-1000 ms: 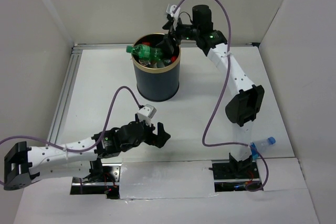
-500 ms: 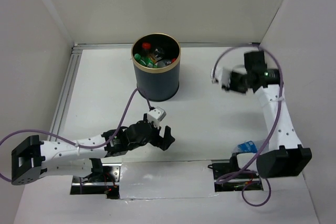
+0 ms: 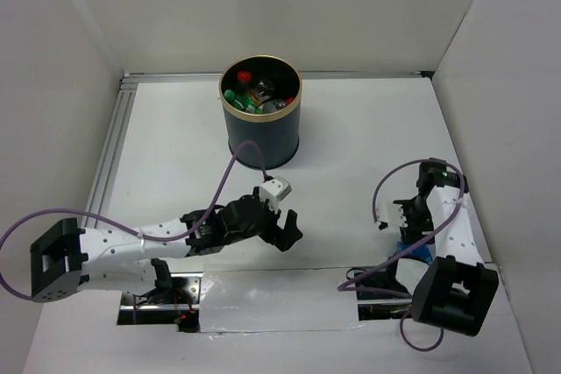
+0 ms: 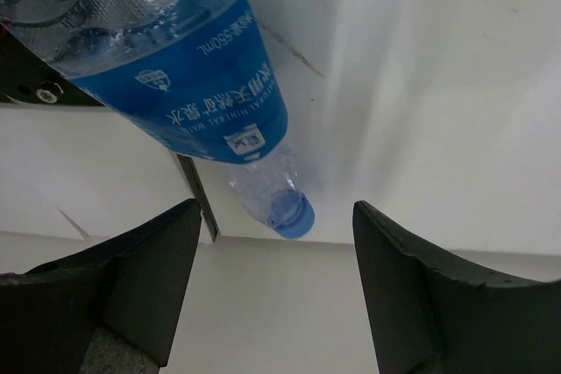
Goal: Put the plastic bottles in the bin
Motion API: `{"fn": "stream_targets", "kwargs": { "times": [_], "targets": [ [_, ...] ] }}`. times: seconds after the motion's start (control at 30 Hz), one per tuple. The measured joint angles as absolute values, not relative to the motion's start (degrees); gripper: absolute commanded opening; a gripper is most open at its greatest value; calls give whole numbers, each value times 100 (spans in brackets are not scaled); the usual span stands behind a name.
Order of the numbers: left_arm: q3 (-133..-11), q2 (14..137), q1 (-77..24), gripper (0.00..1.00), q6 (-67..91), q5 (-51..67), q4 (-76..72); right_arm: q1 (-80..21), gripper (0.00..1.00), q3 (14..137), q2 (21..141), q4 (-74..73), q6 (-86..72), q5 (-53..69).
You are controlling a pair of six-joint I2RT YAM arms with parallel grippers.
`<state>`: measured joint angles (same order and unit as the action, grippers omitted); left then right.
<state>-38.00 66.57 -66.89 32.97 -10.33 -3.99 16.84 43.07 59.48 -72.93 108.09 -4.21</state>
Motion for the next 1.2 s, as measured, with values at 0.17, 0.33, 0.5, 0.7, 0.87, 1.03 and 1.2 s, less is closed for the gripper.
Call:
{"fn": "stream_targets", "kwargs": {
  "times": [0.17,0.33,0.5,0.7,0.87,1.03,1.2],
  "targets": [
    [-3837,6652,-6689,100,3317,-1015,-357,1868,78,3874,6254,-6923,11150,-598],
    [-3837,6565,-6689,100,3361,-1028,-233,2099,78,3789,6694,-6726,11266,-639],
    [-3835,6396,-6696,100,3487,-1066,-209,2198,77,3804,7262,-6729,11306,-672],
    [-3835,6386,-6696,100,3496,-1098,-161,2239,63,3559,7782,-6659,11323,-777],
    [-3835,6390,-6698,100,3500,-1129,-145,2239,18,3514,7870,-6584,11321,-819],
    [-3835,6390,-6698,100,3522,-1173,-145,2255,0,3986,7977,-6810,11323,-340],
    [-3835,6390,-6700,100,3590,-1212,-143,2255,0,6652,8632,-7035,11161,1481]
  ]
}}
